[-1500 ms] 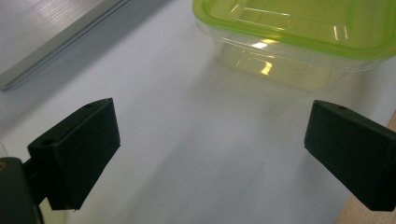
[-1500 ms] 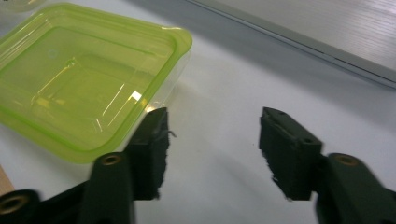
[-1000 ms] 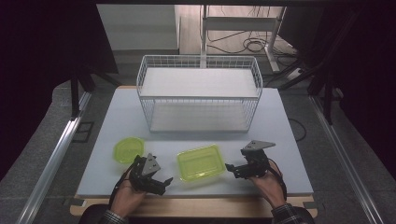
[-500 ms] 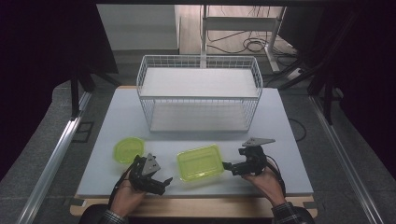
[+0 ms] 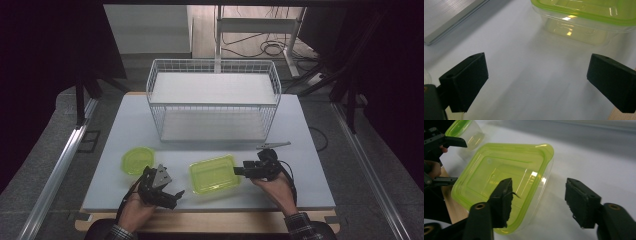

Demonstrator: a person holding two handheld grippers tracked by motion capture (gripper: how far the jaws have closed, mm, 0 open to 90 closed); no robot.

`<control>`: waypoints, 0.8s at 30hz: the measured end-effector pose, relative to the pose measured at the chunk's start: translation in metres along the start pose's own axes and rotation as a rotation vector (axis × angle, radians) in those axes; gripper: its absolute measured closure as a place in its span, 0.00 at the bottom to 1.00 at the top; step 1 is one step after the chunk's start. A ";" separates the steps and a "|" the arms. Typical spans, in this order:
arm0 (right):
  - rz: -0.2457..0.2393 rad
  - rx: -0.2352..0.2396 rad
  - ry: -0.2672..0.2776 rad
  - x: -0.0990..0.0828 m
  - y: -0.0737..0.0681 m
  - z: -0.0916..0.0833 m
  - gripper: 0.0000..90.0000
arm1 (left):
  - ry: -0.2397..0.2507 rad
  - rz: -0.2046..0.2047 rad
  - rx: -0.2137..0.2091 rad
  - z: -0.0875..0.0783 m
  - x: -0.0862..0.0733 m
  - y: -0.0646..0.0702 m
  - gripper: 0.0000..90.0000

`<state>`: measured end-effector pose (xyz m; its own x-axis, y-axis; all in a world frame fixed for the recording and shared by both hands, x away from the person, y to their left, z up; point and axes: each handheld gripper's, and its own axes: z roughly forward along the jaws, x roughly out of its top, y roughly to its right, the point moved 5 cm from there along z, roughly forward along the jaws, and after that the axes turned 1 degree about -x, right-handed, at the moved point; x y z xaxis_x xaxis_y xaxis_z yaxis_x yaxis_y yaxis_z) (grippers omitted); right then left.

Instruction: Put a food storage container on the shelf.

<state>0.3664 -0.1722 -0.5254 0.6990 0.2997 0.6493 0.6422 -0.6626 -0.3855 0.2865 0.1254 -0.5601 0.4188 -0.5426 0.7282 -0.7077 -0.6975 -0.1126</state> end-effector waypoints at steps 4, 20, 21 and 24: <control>0.033 0.018 -0.023 0.001 0.003 0.006 0.53 | -0.002 0.001 -0.002 0.000 0.000 0.000 0.04; 0.221 0.155 -0.090 0.007 0.010 0.022 0.82 | -0.017 0.017 -0.001 0.001 -0.001 0.001 0.04; 0.255 0.197 -0.094 0.007 0.011 0.023 0.86 | -0.016 0.017 0.000 0.001 -0.001 0.001 0.04; 0.265 0.225 -0.102 0.008 0.009 0.022 0.88 | -0.016 0.018 0.001 0.001 -0.001 0.000 0.04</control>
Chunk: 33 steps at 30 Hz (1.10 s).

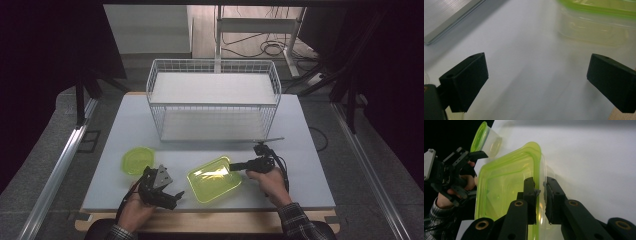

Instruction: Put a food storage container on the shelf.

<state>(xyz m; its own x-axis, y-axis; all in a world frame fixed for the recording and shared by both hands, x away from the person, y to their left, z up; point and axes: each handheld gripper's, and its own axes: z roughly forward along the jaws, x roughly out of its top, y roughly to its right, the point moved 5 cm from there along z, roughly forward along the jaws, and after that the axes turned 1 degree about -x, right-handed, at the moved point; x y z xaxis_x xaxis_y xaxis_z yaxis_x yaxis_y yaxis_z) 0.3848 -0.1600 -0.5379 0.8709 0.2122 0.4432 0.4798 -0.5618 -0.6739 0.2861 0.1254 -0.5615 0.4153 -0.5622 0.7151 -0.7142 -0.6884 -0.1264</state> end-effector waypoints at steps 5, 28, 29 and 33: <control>-0.007 -0.007 0.016 0.001 -0.003 -0.002 0.89 | 0.005 -0.006 -0.002 -0.001 0.000 -0.001 0.04; 0.024 0.046 0.162 0.022 -0.014 -0.041 0.89 | -0.006 -0.021 -0.007 -0.001 -0.001 -0.001 0.04; 0.022 0.049 0.173 0.026 -0.016 -0.044 0.89 | -0.008 -0.020 -0.006 -0.001 -0.001 -0.001 0.04; 0.020 0.052 0.183 0.030 -0.019 -0.048 0.89 | -0.011 -0.021 -0.005 0.000 -0.001 -0.001 0.04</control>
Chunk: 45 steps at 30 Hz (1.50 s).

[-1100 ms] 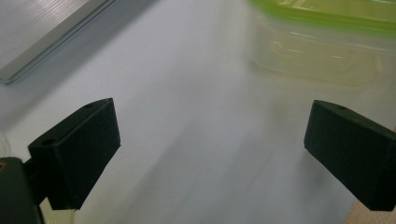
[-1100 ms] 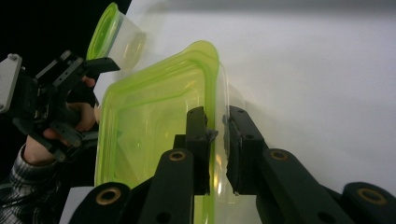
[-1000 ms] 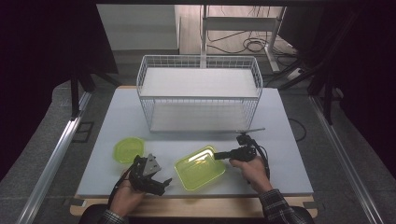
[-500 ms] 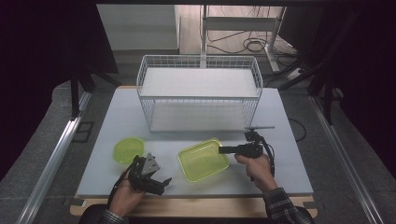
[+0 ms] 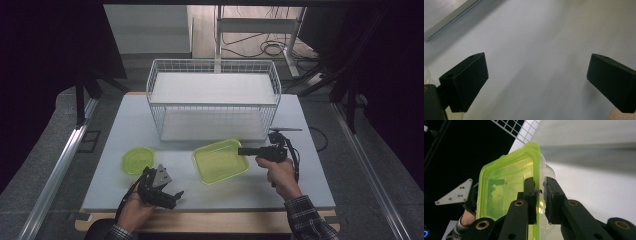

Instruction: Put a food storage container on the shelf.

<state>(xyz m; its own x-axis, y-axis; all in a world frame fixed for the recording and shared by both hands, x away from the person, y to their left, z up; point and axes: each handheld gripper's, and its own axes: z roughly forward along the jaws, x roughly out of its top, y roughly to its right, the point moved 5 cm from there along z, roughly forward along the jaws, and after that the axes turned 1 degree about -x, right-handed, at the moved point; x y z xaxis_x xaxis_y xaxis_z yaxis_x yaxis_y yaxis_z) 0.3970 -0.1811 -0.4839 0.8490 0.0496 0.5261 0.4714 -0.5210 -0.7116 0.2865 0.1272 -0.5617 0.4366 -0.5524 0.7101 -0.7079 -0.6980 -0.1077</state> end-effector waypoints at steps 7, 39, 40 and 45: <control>-0.009 0.009 0.028 0.014 -0.012 -0.006 0.89 | -0.003 -0.001 -0.001 0.000 0.000 0.001 0.04; -0.057 0.021 0.147 0.090 -0.066 -0.034 0.89 | 0.017 -0.030 -0.034 0.000 0.001 0.000 0.02; -0.059 0.023 0.150 0.092 -0.067 -0.034 0.89 | 0.017 -0.028 -0.034 0.000 0.001 0.000 0.03; -0.069 0.018 0.166 0.103 -0.074 -0.035 0.89 | 0.020 -0.033 -0.036 -0.001 0.001 0.000 0.03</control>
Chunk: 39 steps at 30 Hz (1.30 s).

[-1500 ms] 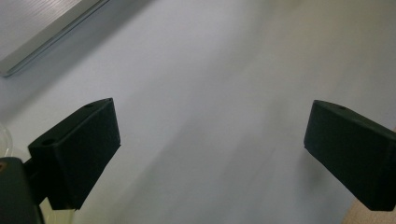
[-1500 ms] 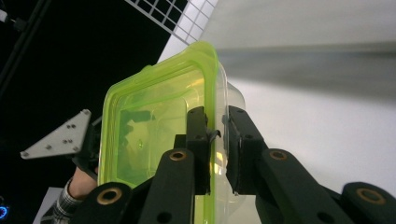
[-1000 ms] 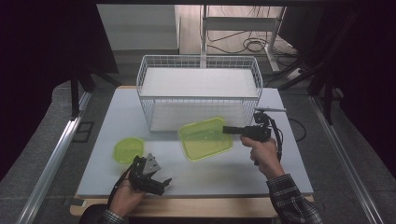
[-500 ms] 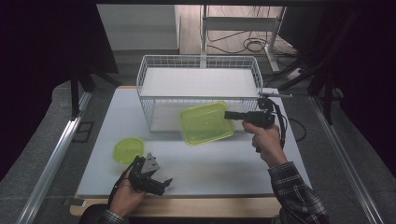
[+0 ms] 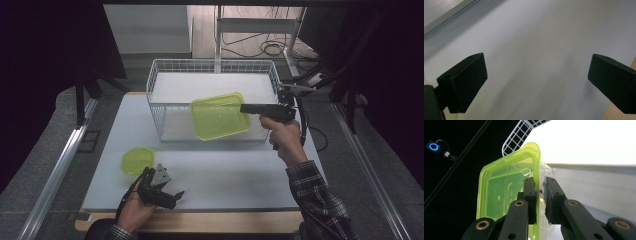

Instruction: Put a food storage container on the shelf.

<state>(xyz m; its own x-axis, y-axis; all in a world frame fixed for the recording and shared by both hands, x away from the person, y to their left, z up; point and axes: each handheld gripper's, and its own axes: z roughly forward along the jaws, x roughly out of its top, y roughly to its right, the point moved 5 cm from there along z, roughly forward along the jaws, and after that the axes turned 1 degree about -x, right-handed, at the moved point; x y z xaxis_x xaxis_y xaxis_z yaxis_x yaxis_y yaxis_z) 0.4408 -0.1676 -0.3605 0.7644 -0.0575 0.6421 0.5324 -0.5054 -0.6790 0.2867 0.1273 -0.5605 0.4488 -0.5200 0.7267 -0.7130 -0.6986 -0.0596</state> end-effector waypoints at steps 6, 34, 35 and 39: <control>-0.017 -0.015 0.021 0.015 -0.006 0.003 0.89 | 0.000 -0.002 0.001 0.000 0.000 -0.001 0.03; -0.018 -0.161 0.140 0.075 0.002 0.034 0.89 | -0.011 -0.008 0.000 0.000 -0.002 -0.002 0.03; -0.018 -0.161 0.140 0.075 0.002 0.034 0.89 | -0.012 -0.007 -0.001 0.000 -0.002 -0.002 0.03; -0.011 -0.187 0.146 0.078 0.007 0.040 0.89 | -0.015 -0.006 -0.002 0.000 -0.002 -0.002 0.03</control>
<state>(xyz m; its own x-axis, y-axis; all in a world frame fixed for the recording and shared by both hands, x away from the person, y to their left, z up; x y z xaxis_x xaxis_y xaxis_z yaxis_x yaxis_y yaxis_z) 0.5189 -0.1407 -0.3294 0.6910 -0.1684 0.7030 0.4535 -0.6563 -0.6030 0.2871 0.1293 -0.5622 0.4611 -0.5233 0.7166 -0.7112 -0.7009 -0.0543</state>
